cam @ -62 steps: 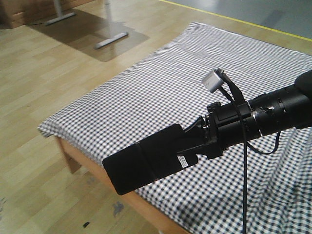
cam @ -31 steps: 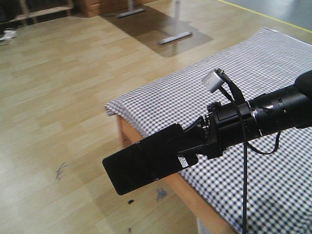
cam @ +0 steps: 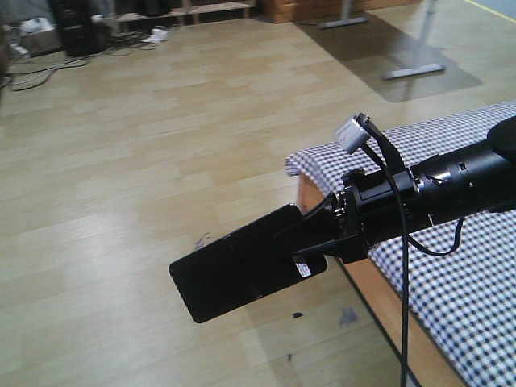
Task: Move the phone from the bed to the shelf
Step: 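Drive the base away from the bed holding the phone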
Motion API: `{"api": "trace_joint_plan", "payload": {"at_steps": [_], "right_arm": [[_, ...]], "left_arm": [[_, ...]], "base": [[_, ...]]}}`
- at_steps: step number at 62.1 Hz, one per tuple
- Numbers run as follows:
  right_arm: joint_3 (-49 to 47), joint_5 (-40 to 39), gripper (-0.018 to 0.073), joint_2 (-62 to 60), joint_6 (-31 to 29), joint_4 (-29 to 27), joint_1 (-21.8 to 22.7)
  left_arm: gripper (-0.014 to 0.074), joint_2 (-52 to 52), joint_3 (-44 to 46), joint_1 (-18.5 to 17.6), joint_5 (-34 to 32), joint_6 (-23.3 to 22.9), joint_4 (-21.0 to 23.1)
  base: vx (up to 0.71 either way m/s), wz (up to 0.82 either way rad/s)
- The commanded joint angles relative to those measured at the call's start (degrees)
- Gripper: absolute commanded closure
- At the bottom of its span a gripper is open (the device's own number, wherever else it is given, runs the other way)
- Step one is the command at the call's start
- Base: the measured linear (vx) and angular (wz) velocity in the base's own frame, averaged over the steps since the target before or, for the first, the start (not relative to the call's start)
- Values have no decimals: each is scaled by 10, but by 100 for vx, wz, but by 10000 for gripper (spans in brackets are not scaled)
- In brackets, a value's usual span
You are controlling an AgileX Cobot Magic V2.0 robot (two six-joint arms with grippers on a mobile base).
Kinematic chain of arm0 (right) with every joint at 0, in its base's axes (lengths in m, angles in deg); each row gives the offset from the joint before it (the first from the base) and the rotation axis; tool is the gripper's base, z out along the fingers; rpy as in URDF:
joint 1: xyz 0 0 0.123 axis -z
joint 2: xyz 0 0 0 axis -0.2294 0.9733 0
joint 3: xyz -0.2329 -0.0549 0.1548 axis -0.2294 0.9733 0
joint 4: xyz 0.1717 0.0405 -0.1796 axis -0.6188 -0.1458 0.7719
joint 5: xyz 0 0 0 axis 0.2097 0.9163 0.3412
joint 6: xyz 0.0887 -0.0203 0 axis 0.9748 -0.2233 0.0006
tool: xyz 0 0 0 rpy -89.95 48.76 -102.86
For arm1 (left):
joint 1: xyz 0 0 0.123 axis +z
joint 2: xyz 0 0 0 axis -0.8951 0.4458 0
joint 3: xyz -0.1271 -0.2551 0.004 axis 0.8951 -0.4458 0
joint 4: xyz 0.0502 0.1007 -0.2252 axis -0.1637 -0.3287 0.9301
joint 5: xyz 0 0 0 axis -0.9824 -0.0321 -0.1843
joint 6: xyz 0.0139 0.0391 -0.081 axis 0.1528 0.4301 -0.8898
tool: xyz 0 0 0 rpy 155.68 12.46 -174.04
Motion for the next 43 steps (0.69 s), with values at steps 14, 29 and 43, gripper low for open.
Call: {"api": "trace_joint_plan", "payload": {"at_steps": [14, 29, 43], "right_arm": [[-14, 57, 561, -23, -1, -49, 0], [-14, 57, 561, -23, -1, -49, 0], [-14, 57, 561, -23, -1, -49, 0]], "left_arm": [[595, -8, 12, -2, -41, -3, 5], [595, -8, 12, -2, -41, -3, 5], [595, -8, 12, -2, -41, -3, 5]], "base": [[-13, 49], [-9, 34], [-3, 16]]}}
